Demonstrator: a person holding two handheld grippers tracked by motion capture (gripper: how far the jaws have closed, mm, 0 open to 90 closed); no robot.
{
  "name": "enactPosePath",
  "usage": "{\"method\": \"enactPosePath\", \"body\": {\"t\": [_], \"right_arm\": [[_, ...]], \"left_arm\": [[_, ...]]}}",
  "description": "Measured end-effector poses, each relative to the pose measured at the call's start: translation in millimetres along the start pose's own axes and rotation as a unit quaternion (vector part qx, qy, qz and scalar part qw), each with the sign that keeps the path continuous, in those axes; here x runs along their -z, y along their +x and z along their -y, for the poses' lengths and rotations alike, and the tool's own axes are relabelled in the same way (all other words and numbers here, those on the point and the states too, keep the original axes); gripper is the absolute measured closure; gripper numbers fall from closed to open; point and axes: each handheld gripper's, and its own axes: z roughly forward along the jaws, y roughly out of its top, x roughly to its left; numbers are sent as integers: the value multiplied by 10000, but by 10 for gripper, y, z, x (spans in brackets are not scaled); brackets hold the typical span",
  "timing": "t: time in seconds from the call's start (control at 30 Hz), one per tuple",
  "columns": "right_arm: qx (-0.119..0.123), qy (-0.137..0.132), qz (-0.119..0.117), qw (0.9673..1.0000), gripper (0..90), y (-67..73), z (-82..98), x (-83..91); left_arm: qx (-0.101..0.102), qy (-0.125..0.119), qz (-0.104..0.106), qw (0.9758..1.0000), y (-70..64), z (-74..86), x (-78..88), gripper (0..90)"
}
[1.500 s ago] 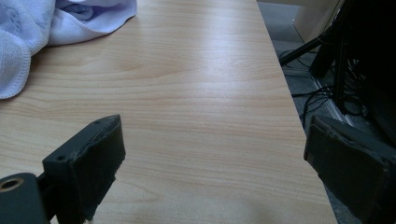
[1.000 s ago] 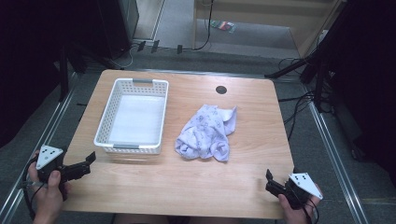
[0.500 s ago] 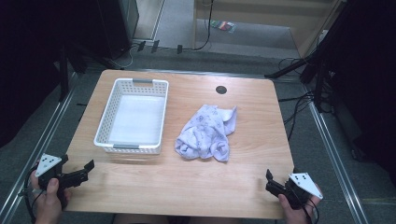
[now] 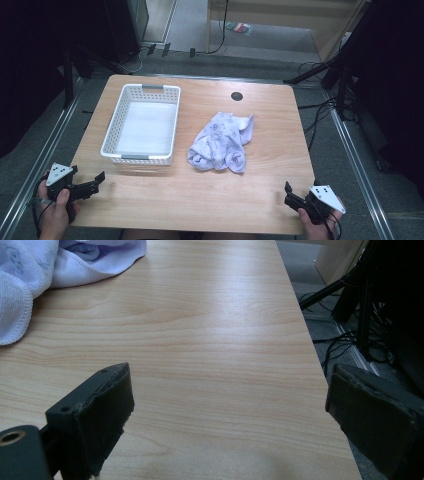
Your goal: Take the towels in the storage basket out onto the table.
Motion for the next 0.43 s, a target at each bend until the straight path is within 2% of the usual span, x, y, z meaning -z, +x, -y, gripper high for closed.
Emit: {"method": "enactPosePath", "body": {"t": [0.17,0.43], "right_arm": [[-1,-5,1,10000,53,0,0,1],[6,-11,-1,10000,53,-1,0,1]], "left_arm": [[-78,160,-49,9998,-17,-13,-32,6],[-91,164,-57,9998,-21,-12,-34,6]]}}
